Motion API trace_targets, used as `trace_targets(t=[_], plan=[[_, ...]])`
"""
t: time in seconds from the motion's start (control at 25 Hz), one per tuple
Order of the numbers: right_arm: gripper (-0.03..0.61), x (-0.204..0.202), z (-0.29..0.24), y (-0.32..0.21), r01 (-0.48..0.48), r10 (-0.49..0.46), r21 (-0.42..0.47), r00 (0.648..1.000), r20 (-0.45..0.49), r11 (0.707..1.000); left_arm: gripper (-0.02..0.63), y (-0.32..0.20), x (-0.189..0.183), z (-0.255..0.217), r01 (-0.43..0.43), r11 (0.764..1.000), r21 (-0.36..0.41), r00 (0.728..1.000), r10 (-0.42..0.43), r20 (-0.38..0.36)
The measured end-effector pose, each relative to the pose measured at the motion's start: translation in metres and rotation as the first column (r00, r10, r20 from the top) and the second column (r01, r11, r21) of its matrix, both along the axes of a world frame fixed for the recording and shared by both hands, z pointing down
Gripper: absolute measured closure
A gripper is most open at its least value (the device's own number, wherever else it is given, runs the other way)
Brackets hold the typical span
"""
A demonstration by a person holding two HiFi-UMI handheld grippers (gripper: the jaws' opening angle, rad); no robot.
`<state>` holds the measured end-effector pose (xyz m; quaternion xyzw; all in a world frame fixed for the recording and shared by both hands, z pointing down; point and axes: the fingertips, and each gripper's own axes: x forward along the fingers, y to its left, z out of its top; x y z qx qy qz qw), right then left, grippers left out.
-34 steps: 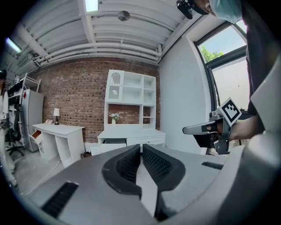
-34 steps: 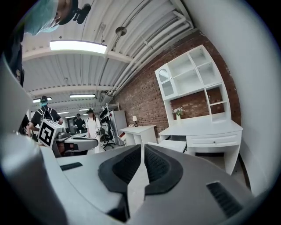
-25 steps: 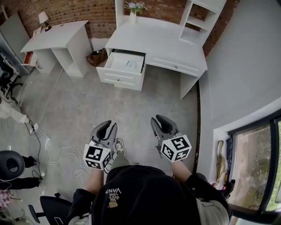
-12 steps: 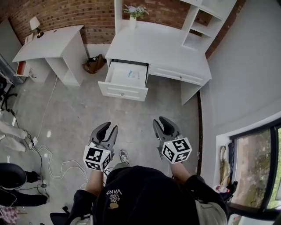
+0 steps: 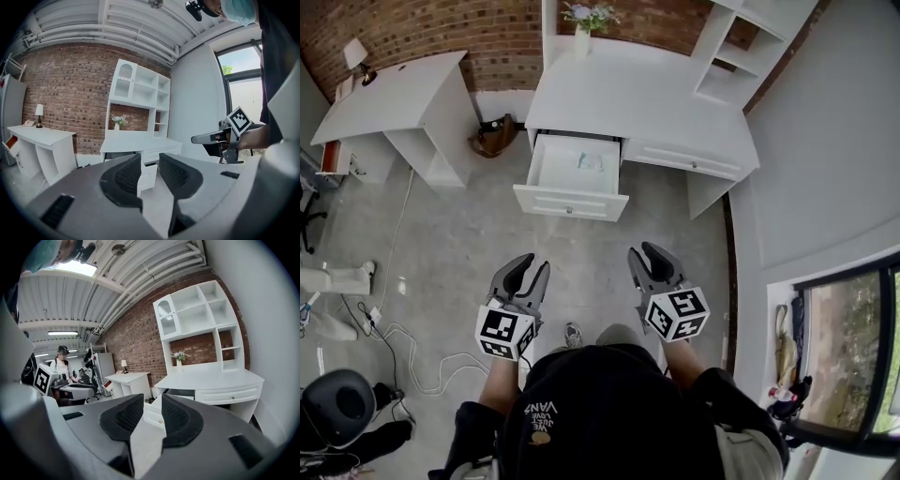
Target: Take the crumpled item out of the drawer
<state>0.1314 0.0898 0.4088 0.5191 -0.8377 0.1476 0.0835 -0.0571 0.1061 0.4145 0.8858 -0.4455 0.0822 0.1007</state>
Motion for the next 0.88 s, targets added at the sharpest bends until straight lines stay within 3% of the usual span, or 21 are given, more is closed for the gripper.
trace_targets(t=[0.44,0.88], plan=[[0.483,-0.006,0.023,-0.089,0.019,-0.02,-0.033,0.999,-0.035,0.999,0.512,-0.076,-0.004,0.009,-0.001,1.0,-0.007,1.0,0.001,0.004],[0.483,-0.009,0.066,-0.244,0.126,-0.133,-0.089,0.987,-0.086,0.988,0.512,-0.194,0.005,0.023,0.064,0.998,-0.01,0.998,-0.064,-0.005]])
